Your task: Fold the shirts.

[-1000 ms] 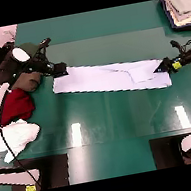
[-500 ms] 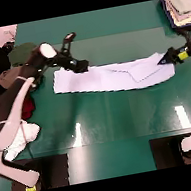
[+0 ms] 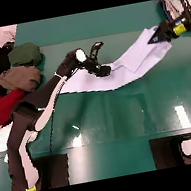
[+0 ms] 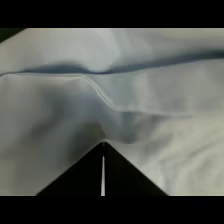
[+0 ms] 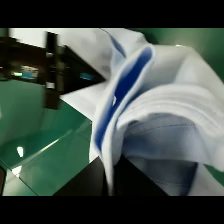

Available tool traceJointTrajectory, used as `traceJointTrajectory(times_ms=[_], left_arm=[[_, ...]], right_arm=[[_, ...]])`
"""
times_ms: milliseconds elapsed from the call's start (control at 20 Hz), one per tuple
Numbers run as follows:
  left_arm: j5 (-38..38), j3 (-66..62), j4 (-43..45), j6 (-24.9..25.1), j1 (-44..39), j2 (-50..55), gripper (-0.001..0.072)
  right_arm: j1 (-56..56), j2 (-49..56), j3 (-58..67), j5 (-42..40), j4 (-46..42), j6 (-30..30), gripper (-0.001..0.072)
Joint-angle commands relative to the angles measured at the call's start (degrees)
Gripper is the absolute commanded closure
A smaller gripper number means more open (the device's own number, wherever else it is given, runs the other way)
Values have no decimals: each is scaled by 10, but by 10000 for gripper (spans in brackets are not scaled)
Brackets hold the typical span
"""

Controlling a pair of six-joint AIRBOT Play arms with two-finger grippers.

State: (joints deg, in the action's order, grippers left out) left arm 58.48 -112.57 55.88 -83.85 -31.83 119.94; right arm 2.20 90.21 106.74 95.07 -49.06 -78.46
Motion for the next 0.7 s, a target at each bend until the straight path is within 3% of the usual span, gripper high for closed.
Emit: traceJointTrajectory(times_ms=[0,300,650], left_arm=[[-11,-16,-9,-3,-6,24,682],[16,-17,10,-2,15,-4,682],[93,-18,81,4,147,-115,682]], right_arm=[[60,20,89,9,-1,-29,698],[117,40,86,-23,-1,-28,698],[189,44,83,-117,1,7,697]])
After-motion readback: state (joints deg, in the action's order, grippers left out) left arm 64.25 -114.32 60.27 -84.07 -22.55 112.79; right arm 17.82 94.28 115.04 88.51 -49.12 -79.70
